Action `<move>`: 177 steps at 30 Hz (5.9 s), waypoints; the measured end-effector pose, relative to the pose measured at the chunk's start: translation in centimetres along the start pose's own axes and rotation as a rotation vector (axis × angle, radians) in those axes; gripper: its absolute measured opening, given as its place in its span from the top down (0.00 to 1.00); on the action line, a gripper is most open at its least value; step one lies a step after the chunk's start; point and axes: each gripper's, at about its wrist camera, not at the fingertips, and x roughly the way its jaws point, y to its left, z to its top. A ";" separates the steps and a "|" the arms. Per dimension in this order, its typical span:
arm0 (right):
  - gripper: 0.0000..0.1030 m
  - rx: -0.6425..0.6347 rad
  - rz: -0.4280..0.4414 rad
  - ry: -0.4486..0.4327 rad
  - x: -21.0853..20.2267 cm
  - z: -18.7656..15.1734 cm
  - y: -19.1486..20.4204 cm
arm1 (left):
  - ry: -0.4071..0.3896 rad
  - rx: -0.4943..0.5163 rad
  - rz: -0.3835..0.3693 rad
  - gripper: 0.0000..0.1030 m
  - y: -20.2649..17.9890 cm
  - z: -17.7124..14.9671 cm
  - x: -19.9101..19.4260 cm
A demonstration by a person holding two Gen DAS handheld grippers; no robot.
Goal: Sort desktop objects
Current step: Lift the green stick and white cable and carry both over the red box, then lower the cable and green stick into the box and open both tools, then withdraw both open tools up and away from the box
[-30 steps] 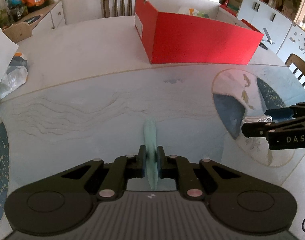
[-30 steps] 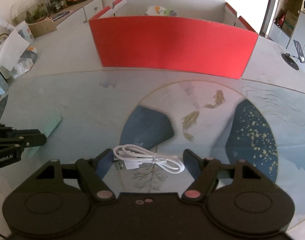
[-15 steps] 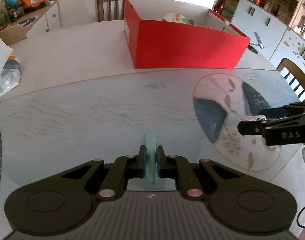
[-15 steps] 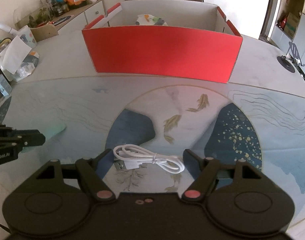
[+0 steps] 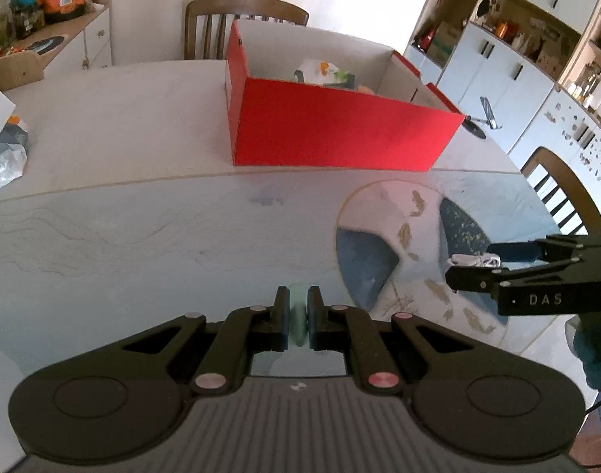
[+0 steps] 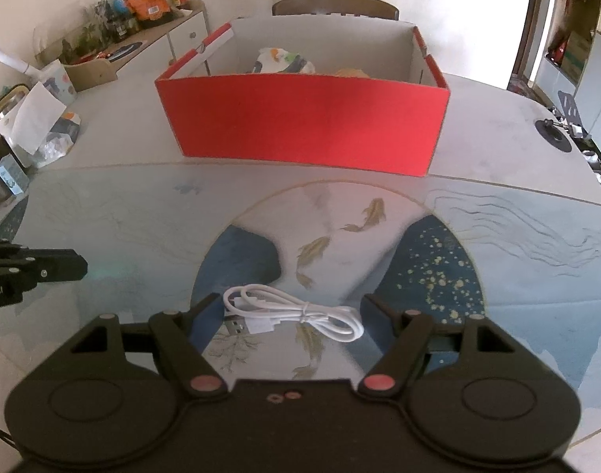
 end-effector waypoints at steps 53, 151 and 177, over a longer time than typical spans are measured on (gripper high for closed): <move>0.26 -0.192 0.030 -0.185 -3.8 16.3 -6.2 | -0.279 0.091 0.062 0.93 -5.8 18.8 0.6; 0.25 -0.255 0.096 -0.067 3.3 19.7 -6.7 | 0.002 0.045 0.105 0.91 -2.8 25.1 10.5; 0.25 -0.225 0.097 -0.118 -2.2 16.5 -5.9 | -0.063 0.088 0.116 0.11 -4.4 19.0 3.9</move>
